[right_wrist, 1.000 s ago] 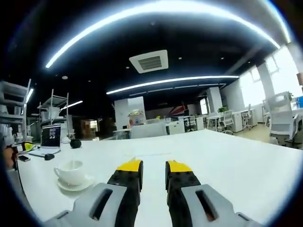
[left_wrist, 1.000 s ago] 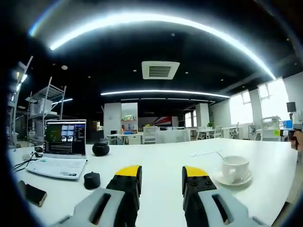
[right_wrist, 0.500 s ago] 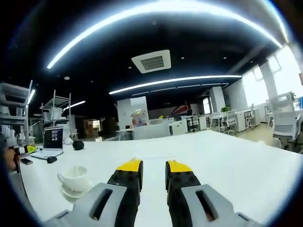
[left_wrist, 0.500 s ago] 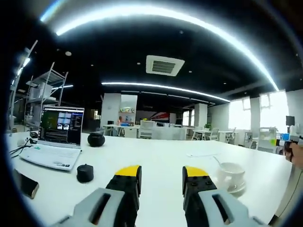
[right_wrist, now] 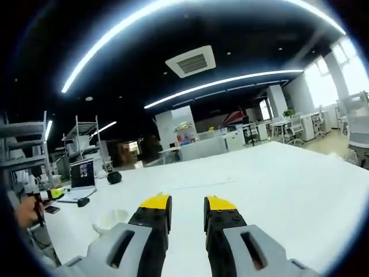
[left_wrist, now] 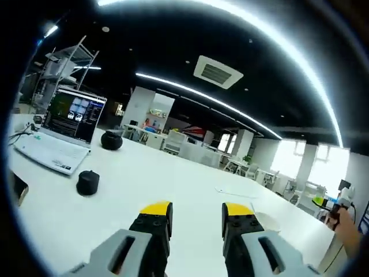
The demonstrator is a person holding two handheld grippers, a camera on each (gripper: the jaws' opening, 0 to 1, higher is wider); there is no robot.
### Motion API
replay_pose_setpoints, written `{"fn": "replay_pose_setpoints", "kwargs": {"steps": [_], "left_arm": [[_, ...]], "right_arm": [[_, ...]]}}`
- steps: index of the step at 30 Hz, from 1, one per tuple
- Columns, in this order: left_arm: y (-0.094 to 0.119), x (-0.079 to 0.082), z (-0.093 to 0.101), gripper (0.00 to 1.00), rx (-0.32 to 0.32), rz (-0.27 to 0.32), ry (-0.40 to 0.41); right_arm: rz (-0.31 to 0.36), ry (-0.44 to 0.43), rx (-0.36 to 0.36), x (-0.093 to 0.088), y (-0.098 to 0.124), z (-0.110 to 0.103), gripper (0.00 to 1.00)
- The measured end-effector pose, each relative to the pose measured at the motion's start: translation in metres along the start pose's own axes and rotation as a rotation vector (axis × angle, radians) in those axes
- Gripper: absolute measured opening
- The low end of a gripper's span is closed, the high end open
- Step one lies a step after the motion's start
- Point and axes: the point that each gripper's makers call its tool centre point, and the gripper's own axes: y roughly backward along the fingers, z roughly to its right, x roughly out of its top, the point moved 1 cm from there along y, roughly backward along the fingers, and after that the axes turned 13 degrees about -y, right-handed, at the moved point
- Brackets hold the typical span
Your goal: Tidy tabletop coffee trays, cups and spoons，present forward
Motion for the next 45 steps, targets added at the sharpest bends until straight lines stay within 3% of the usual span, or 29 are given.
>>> {"fn": "replay_pose_setpoints", "kwargs": {"steps": [7, 11, 14, 17, 24, 34, 45], "left_arm": [[-0.01, 0.001, 0.01, 0.35, -0.038, -0.028, -0.01], [-0.015, 0.0, 0.016, 0.35, -0.077, -0.06, 0.024], [-0.02, -0.001, 0.019, 0.35, -0.107, -0.084, 0.057], [-0.027, -0.002, 0.02, 0.35, -0.113, -0.103, 0.039], [-0.041, -0.019, 0.034, 0.34, -0.209, -0.221, 0.125], [-0.054, -0.035, 0.051, 0.34, -0.297, -0.292, 0.202], [-0.064, -0.055, 0.064, 0.35, -0.347, -0.374, 0.235]], "right_arm": [[-0.06, -0.079, 0.051, -0.008, -0.013, -0.012, 0.24], [-0.109, -0.117, 0.075, -0.015, -0.02, -0.018, 0.24], [-0.136, -0.123, 0.085, -0.018, -0.025, -0.021, 0.24], [-0.169, -0.135, 0.096, -0.024, -0.031, -0.023, 0.24], [-0.252, -0.171, 0.114, -0.043, -0.044, -0.027, 0.24], [-0.343, -0.169, 0.141, -0.068, -0.057, -0.042, 0.24], [-0.434, -0.147, 0.129, -0.097, -0.07, -0.042, 0.24]]}}
